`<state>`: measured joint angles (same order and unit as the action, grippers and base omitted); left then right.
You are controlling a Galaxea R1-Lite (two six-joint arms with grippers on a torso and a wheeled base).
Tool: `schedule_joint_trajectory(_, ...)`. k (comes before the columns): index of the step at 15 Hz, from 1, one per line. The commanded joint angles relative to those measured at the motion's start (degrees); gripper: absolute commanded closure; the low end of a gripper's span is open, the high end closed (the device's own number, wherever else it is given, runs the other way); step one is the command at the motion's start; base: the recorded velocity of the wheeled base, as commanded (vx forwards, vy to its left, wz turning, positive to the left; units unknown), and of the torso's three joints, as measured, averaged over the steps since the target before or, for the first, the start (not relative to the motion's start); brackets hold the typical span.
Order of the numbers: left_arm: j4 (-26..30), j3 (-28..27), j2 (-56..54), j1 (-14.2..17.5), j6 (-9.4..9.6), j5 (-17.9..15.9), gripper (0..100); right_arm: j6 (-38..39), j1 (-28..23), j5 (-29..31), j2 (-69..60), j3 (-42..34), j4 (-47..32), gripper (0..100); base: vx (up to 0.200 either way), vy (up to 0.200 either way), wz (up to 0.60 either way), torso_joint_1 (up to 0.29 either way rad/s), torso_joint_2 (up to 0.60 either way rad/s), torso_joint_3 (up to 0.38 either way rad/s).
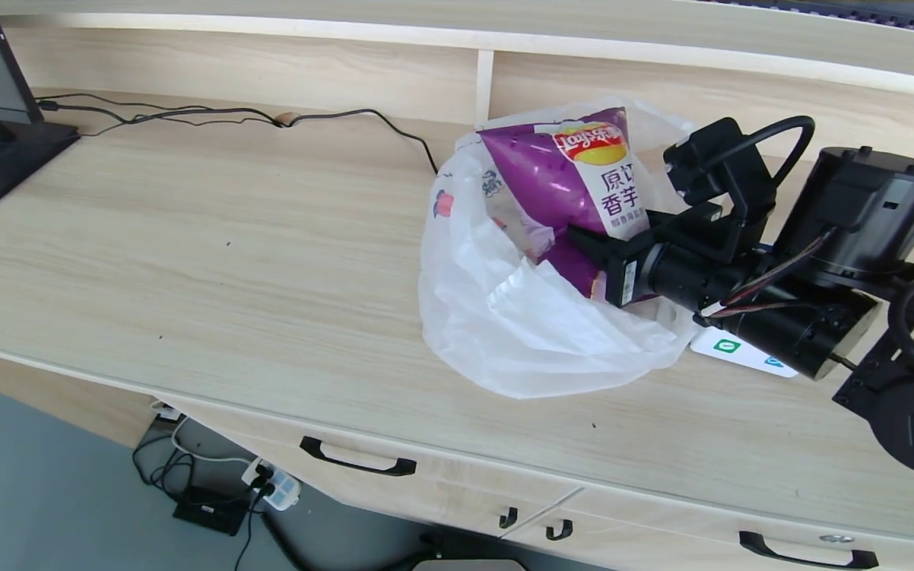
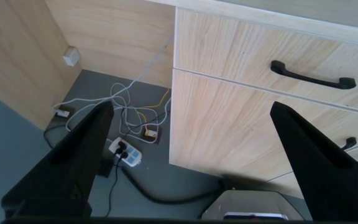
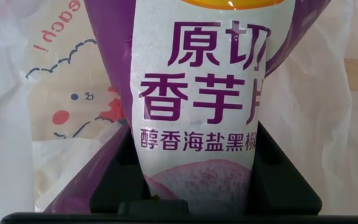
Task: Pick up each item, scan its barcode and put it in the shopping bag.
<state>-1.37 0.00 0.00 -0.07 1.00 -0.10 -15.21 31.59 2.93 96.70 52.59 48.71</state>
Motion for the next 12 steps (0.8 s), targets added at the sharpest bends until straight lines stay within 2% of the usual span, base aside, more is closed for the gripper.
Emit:
schedule_joint_trajectory(1,0.0,0.0,0.1,0.0,-0.03,0.0,0,0.1,-0.1,0.1,0.2,0.0,0.1,100,0.0,0.0,0.0,0.0,0.0,0.0)
schedule_joint_trajectory(3,0.0,0.0,0.1,0.0,0.14,0.0,0,0.3,-1.4,1.2,-0.7,0.0,0.1,100,0.0,0.0,0.0,0.0,0.0,0.0)
schedule_joint_trajectory(6,0.0,0.0,0.1,0.0,0.14,0.0,0,0.7,-4.3,8.8,-1.5,-0.1,0.1,100,0.0,0.0,0.0,0.0,0.0,0.0)
schedule_joint_trajectory(12,-0.1,0.0,0.1,0.0,0.14,0.0,0,0.4,-3.7,10.7,-1.3,-4.9,-0.2,100,0.0,0.0,0.0,0.0,0.0,0.0)
